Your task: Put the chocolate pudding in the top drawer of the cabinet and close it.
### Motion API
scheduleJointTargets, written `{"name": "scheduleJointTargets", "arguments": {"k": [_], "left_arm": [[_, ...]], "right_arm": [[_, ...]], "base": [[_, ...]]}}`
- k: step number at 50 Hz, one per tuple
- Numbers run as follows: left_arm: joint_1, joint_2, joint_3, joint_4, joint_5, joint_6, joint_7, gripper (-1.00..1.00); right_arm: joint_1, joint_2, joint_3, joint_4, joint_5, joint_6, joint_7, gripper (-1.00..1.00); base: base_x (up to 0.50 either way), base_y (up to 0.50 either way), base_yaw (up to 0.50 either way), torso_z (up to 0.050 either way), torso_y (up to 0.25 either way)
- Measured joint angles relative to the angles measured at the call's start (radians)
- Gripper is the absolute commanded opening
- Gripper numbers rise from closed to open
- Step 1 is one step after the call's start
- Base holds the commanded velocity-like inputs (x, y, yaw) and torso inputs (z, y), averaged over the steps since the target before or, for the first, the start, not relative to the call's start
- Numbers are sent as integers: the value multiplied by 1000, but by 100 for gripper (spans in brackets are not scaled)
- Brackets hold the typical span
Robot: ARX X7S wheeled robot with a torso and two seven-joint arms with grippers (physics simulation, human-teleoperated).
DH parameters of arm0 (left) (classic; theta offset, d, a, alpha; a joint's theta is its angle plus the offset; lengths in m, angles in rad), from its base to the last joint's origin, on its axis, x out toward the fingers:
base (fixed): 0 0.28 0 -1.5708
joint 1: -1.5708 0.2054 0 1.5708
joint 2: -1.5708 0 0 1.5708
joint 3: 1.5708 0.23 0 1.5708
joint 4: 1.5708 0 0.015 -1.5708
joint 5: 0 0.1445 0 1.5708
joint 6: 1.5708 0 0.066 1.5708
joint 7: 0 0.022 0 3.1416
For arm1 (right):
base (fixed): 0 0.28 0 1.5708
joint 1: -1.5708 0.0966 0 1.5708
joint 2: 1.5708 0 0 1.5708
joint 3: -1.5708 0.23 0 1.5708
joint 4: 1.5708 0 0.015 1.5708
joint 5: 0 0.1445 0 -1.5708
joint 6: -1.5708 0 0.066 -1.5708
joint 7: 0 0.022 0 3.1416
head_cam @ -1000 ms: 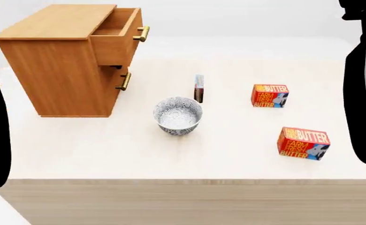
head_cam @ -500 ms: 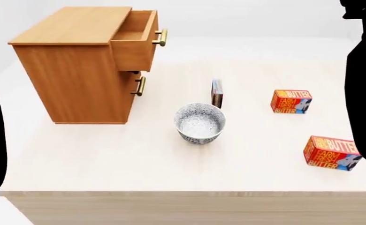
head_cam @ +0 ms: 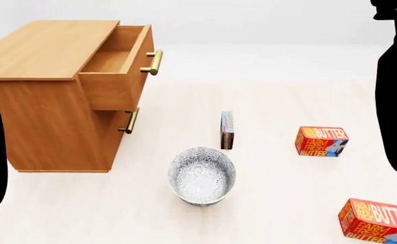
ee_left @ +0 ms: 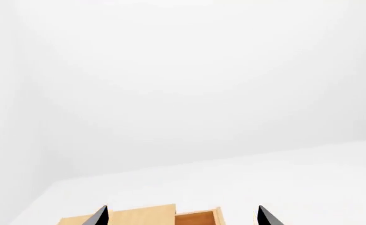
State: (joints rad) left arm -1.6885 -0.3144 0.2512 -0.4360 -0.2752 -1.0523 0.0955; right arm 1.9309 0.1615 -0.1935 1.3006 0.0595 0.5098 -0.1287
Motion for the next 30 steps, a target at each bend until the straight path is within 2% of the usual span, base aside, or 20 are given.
{"name": "scheduleJointTargets", "arguments": {"k": [17,30], "left_arm": [[1,0,-3,1,-4,2,-6,100],[2,0,-3,0,-8,2,-9,100]], "right_arm": [[-2,-11,-8,1,-10,10,-19,100],[-3,-12,-6,1,-11,32,-19,100]], "base": [[500,-89,0,0,1],[14,0,0,0,1]]}}
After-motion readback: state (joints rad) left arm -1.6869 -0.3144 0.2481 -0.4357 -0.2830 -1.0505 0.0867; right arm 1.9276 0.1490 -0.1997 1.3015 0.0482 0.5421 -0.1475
